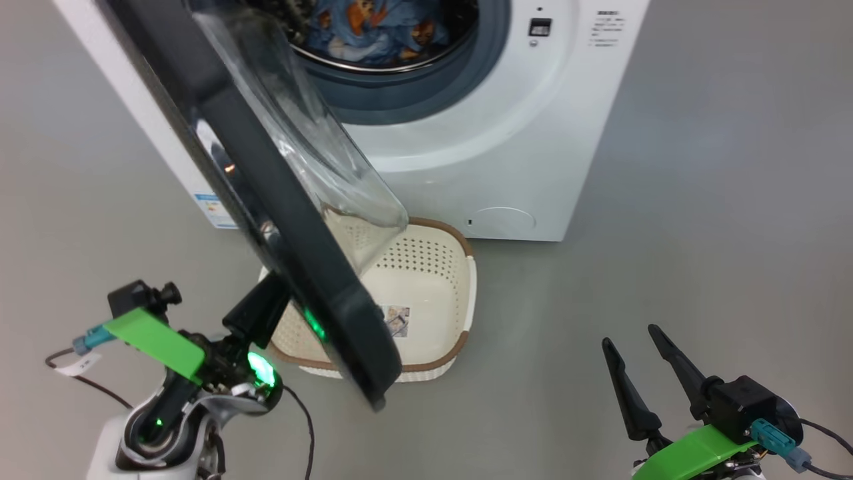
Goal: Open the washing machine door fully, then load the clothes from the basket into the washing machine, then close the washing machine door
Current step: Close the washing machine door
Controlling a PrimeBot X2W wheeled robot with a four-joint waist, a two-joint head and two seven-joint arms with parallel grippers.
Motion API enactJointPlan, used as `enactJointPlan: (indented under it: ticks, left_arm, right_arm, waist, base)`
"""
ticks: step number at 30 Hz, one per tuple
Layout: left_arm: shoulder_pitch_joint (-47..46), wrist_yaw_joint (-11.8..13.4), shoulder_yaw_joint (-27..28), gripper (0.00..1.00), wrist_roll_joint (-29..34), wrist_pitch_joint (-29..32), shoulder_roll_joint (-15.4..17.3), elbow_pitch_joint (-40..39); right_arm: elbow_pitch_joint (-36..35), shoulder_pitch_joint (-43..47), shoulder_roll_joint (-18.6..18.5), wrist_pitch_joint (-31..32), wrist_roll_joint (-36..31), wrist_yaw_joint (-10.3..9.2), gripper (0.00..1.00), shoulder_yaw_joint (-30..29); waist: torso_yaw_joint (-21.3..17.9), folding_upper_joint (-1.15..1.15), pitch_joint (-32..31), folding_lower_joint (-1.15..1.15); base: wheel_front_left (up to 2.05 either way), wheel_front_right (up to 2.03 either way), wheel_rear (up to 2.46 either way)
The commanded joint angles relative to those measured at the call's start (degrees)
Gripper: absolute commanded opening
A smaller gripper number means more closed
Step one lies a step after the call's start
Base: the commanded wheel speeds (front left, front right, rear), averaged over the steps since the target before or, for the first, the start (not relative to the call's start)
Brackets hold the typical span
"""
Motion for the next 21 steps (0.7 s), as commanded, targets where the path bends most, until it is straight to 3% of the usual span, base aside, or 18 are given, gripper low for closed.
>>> enactJointPlan:
  ticks: [1, 21]
  left_arm:
    - [-2.87, -0.19, 0.95, 0.00, -0.16, -0.35, 0.90, -1.22]
    - [-13.68, -0.19, -2.91, 0.00, 4.73, -9.14, 0.90, 6.71]
  right_arm:
    - [-1.54, -0.45, 0.21, -0.26, -0.15, 0.09, 1.00, 1.59]
    - [-1.77, -1.96, 1.20, -0.26, -0.08, 0.09, 1.00, 1.93]
  waist:
    - [-1.76, 0.00, 0.26, 0.00]
    - [-10.82, 0.00, 1.63, 0.00]
  base:
    - [0.00, 0.00, 0.00]
    - [0.00, 0.00, 0.00]
